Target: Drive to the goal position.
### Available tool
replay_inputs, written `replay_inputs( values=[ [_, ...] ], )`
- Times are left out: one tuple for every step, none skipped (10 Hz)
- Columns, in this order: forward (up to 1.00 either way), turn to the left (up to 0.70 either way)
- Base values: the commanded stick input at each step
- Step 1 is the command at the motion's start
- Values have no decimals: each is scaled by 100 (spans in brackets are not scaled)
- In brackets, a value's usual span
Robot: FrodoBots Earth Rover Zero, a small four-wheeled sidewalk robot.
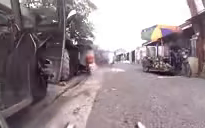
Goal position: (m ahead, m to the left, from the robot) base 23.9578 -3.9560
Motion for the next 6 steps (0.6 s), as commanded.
replay_inputs(
  values=[
    [70, -14],
    [70, -14],
    [70, -14],
    [70, -12],
    [70, -3],
    [70, -1]
  ],
)
